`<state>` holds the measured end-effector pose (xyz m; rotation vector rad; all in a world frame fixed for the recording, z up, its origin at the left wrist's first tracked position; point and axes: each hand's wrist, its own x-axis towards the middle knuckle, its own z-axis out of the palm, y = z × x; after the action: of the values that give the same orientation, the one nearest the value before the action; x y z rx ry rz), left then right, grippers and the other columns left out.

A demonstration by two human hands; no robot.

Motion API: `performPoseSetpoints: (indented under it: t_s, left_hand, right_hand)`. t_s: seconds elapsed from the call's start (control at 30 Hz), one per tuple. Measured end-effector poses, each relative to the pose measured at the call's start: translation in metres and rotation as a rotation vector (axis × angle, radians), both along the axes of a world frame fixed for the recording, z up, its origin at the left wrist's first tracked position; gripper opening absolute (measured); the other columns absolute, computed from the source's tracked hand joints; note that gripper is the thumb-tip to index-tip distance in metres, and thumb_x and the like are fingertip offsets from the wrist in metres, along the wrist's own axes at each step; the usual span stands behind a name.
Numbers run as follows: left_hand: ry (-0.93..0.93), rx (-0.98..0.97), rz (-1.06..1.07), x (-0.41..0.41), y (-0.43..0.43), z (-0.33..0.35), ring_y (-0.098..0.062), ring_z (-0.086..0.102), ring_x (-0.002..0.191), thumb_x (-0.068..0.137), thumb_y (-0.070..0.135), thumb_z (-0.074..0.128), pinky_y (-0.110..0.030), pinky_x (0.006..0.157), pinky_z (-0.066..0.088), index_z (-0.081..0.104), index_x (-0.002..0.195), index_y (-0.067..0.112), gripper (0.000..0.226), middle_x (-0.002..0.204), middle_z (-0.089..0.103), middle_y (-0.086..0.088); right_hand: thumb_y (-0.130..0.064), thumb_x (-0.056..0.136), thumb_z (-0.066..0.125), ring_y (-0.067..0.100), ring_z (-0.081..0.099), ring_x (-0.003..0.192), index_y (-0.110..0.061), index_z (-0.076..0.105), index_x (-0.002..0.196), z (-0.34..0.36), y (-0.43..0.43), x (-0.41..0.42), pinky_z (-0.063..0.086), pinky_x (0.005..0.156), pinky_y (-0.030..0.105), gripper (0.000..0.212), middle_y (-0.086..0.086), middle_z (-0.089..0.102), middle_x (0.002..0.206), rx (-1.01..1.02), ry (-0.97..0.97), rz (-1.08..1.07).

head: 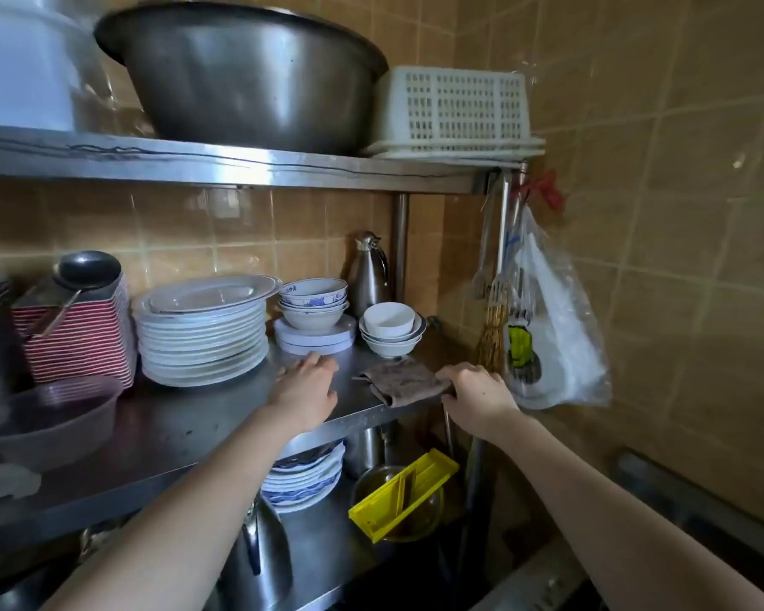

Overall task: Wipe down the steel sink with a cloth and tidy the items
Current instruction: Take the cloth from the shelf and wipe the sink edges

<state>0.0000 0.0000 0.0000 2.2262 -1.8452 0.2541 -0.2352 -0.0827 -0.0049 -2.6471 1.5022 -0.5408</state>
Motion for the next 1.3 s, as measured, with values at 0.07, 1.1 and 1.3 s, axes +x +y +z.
performPoseSetpoints:
  t_s: [0.07,1.1,1.3]
  left_hand:
    - [0.009,0.008,0.016,0.001,-0.012,-0.006,-0.028,0.041,0.126,0.092,0.027,0.048,-0.042,0.104,0.033,0.041,0.130,0.020,0.040,0.136,0.043,-0.005]
    - [0.102,-0.003,0.100,0.056,-0.136,-0.084,-0.027,0.050,0.114,0.090,0.025,0.047,-0.037,0.095,0.038,0.050,0.120,0.021,0.031,0.123,0.049,-0.005]
    - [0.112,-0.011,0.088,0.058,-0.132,-0.084,-0.025,0.051,0.114,0.091,0.026,0.047,-0.036,0.096,0.037,0.052,0.120,0.022,0.030,0.124,0.049,-0.004]
  right_hand:
    - [-0.017,0.090,0.046,0.027,0.047,0.121,-0.026,0.053,0.127,-0.004,-0.013,0.006,0.034,0.101,0.042,0.038,0.005,0.054,0.126,0.005,-0.004,0.009]
    - [-0.029,0.085,0.063,0.023,0.044,0.126,-0.031,0.051,0.126,-0.108,-0.167,0.083,0.029,0.105,0.042,0.042,-0.002,0.053,0.132,0.101,0.107,0.196]
    - [-0.011,0.086,0.055,0.023,0.051,0.116,-0.027,0.052,0.117,-0.112,-0.163,0.083,0.028,0.098,0.039,0.035,-0.001,0.058,0.118,-0.065,0.168,0.192]
